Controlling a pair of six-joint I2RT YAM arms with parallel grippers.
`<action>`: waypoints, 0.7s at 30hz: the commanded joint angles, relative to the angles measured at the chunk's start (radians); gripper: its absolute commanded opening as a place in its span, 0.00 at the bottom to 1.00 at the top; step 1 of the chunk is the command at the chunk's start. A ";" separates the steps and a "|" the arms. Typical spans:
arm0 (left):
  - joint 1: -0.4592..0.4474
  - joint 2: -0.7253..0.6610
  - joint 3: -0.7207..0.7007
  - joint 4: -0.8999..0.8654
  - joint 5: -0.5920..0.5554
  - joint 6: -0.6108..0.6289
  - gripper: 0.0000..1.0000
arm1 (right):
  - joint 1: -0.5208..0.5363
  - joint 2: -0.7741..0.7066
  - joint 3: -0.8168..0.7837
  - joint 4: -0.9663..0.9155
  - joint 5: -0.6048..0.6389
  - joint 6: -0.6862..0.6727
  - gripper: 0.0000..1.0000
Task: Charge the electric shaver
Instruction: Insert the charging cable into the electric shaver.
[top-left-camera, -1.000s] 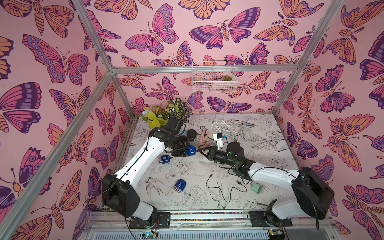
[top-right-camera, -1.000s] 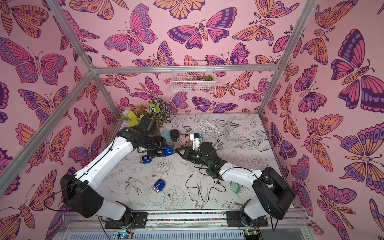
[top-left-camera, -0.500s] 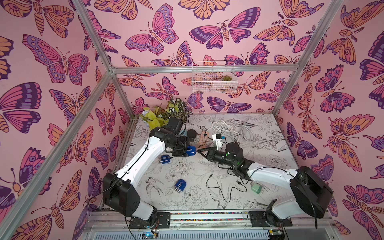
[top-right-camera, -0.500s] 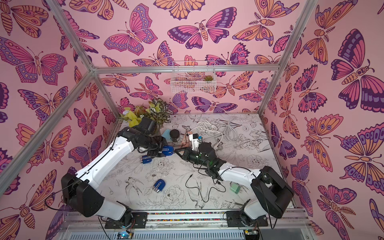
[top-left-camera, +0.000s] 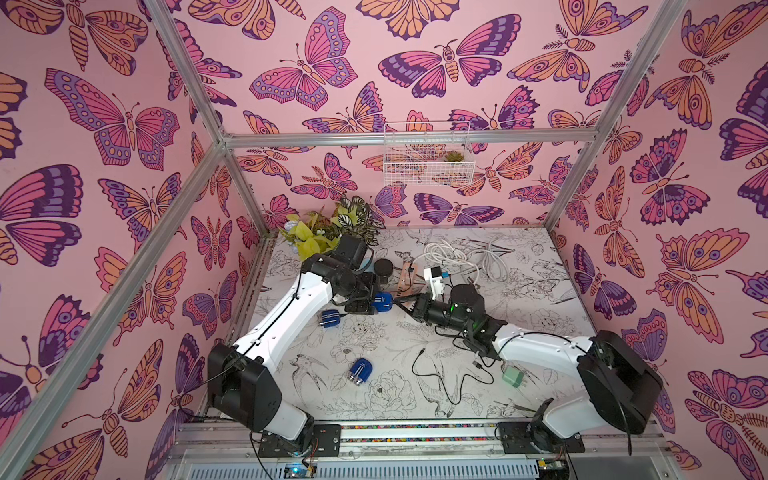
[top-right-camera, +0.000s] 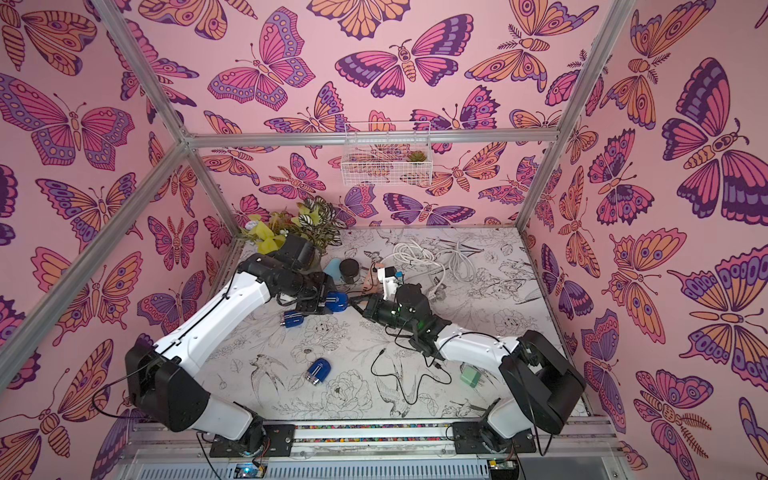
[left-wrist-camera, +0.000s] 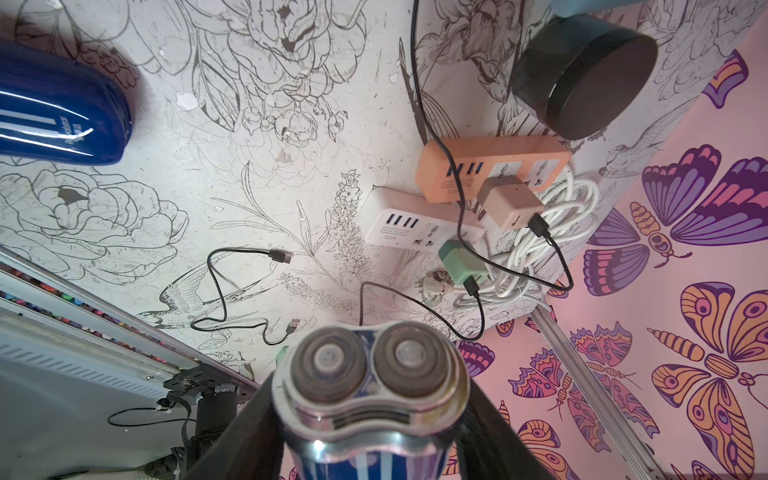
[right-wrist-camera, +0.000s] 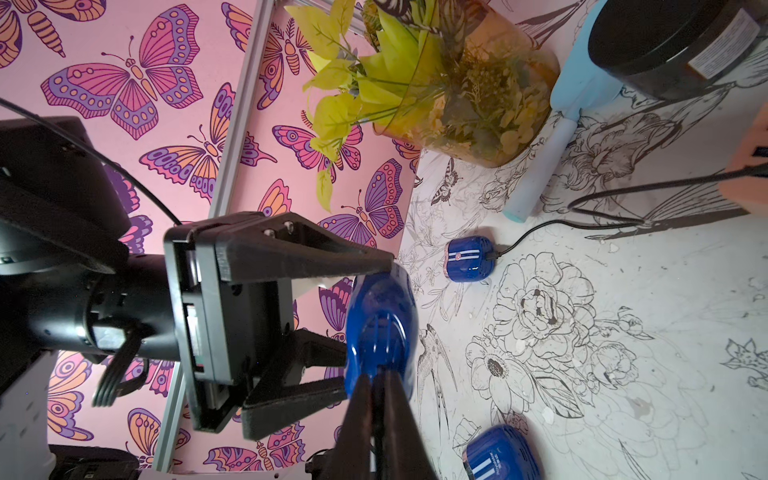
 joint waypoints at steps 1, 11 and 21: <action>-0.014 0.005 0.009 0.022 0.026 -0.009 0.00 | 0.007 0.018 0.036 0.019 -0.011 0.006 0.00; -0.019 -0.001 -0.008 0.082 0.060 -0.013 0.00 | 0.008 0.043 0.046 0.017 -0.031 0.009 0.00; -0.018 -0.053 -0.095 0.199 0.122 -0.018 0.00 | -0.002 0.046 0.041 0.007 -0.075 -0.007 0.00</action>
